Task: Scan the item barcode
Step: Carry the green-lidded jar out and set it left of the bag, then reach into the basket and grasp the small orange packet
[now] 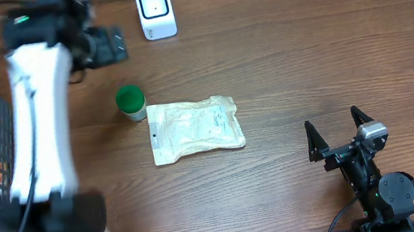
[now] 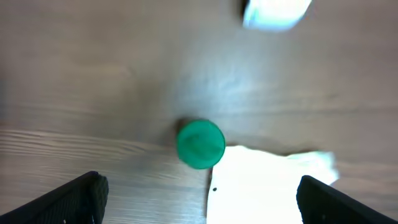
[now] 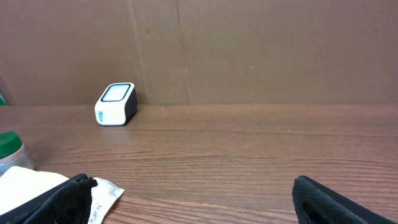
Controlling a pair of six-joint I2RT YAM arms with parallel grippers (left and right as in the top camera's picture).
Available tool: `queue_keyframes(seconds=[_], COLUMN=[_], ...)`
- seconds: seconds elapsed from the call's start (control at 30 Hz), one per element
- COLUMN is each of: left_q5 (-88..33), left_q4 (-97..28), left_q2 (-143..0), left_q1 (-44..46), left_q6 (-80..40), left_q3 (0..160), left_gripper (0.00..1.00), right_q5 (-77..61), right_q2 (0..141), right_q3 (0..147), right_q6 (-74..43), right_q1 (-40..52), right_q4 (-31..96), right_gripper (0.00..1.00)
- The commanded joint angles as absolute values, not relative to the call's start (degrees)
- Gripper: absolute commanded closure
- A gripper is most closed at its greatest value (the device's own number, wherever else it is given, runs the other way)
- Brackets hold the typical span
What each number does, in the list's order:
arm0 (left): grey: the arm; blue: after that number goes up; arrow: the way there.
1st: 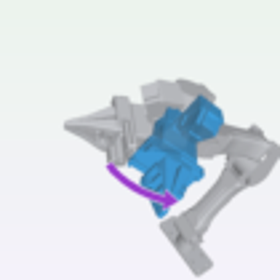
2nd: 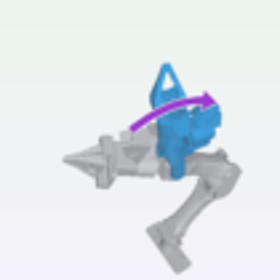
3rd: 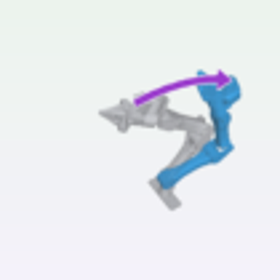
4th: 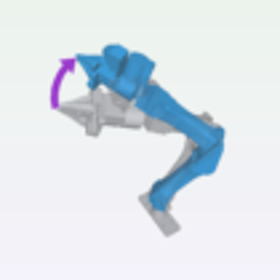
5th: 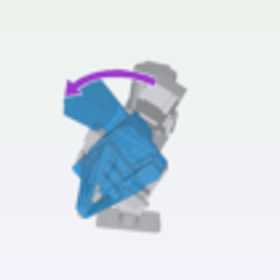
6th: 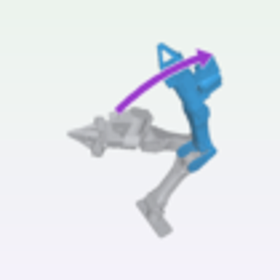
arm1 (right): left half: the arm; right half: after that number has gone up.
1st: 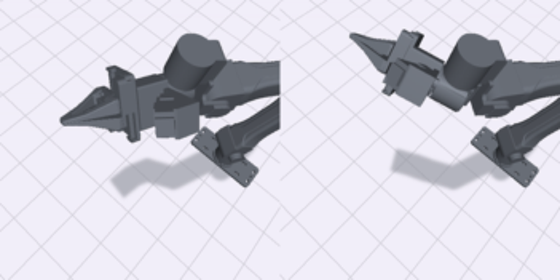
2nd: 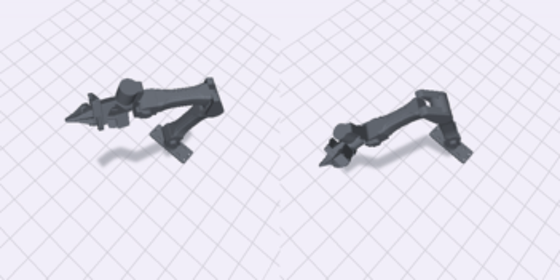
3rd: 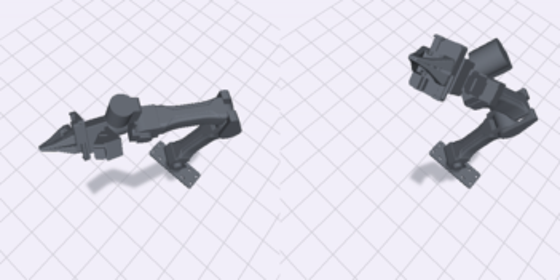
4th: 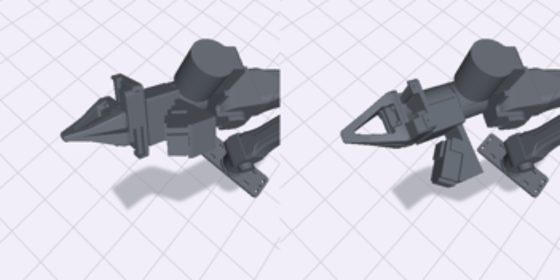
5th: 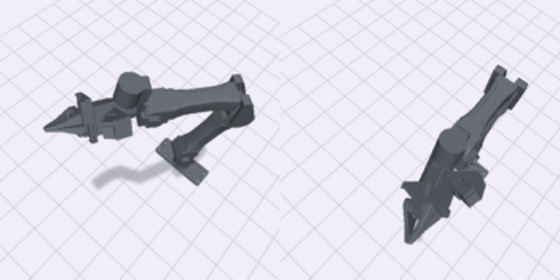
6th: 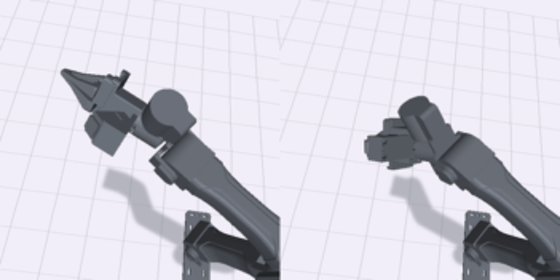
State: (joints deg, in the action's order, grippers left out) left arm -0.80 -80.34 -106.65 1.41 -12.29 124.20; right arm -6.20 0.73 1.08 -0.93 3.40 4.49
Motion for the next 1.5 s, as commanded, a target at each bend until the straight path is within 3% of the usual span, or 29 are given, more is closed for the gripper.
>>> queue_keyframes(seconds=[0.0,0.17,0.37,0.6,1.2,1.47], left_q5=[3.5,1.9,-12.2,-13.6,-13.2,-16.1], left_q4=[-81.7,-82.4,-79.5,-81.0,-82.7,-86.4], left_q2=[-98.3,-92.6,-93.5,-99.0,-120.9,-129.8], left_q1=[-4.4,-19.9,-42.1,-54.7,-57.7,-55.6], left_q6=[-14.9,-23.1,-25.4,-24.1,-2.1,1.3], left_q3=[126.1,126.1,125.8,125.7,125.7,125.7], left_gripper=[0.01,0.00,0.00,0.00,0.09,0.24], right_q5=[-6.5,-6.5,-6.5,-6.5,-6.5,-6.5], right_q2=[0.2,0.2,0.2,0.2,0.2,0.2], right_q3=[0.4,0.4,0.4,0.4,0.4,0.4], right_q6=[-1.3,-1.3,-1.3,-1.3,-1.3,-1.3], right_q1=[3.2,3.2,3.2,3.2,3.2,3.2], right_q4=[4.2,4.2,4.2,4.2,4.2,4.2], right_gripper=[0.00,0.00,0.00,0.00,0.00,0.00])
